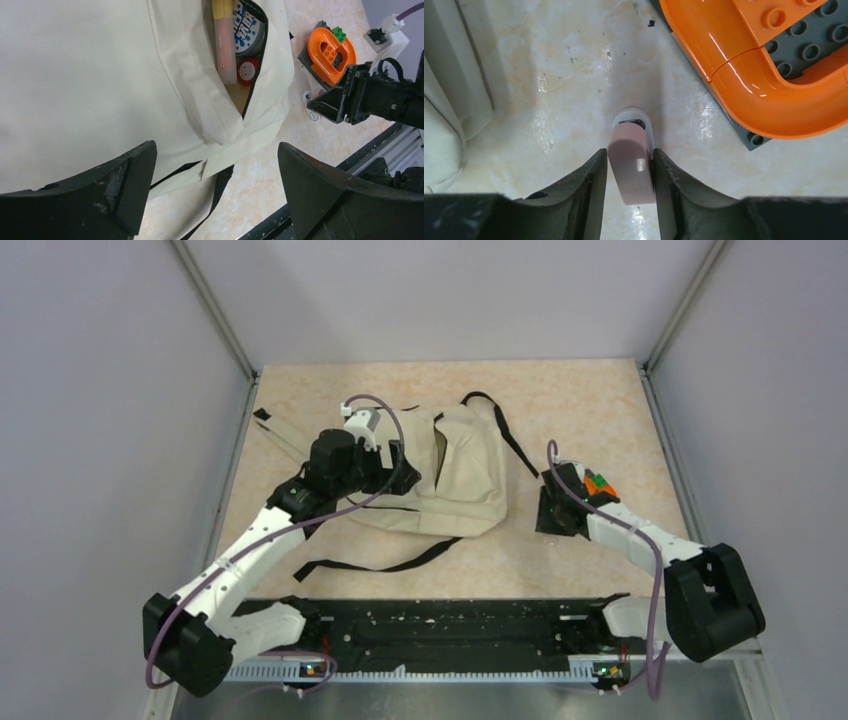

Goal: Pack the student bag
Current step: Pick up the stationery from the center of the board.

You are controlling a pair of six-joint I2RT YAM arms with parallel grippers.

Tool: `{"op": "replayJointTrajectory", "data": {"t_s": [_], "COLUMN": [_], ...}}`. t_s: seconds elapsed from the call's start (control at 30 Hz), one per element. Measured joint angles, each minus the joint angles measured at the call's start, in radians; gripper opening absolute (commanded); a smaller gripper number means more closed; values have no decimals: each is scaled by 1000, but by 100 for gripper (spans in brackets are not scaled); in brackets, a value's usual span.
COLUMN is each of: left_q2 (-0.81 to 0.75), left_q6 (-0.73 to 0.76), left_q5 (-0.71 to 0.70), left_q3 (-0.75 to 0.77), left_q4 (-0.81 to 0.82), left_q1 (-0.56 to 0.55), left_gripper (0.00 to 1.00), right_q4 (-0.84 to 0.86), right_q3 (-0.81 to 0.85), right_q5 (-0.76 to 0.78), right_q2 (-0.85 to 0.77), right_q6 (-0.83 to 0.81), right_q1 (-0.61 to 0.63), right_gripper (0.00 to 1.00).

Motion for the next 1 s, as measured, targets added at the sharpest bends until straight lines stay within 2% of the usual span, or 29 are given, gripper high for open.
{"op": "replayJointTrajectory", "data": {"t_s": [0.13,0.23,0.37,0.5,0.73,1.0], "left_q2": [16,47,108,193,404,522], "left_q6": [-8,-16,-34,-48,-51,-52], "left_q5": [7,0,-30,-55,-77,-179], "left_q3": [-1,-1,-1,13,126,173], "left_q4": [40,59,105,175,268,327], "left_q1": [0,2,5,6,6,6], "left_gripper": [95,95,95,94,94,93], "right_q4": [1,-19,-68,-71,21,115], "right_q3": [1,6,63,217,436,481], "right_q5": [8,5,-19,-63,-80,-107], "right_q2": [13,-5,-102,-167,-154,-136], "right_q6": [-13,-16,-26,-43,-63,-68], "right_q1": [0,0,2,20,181,261], "right_gripper": [9,0,0,0,0,0]}}
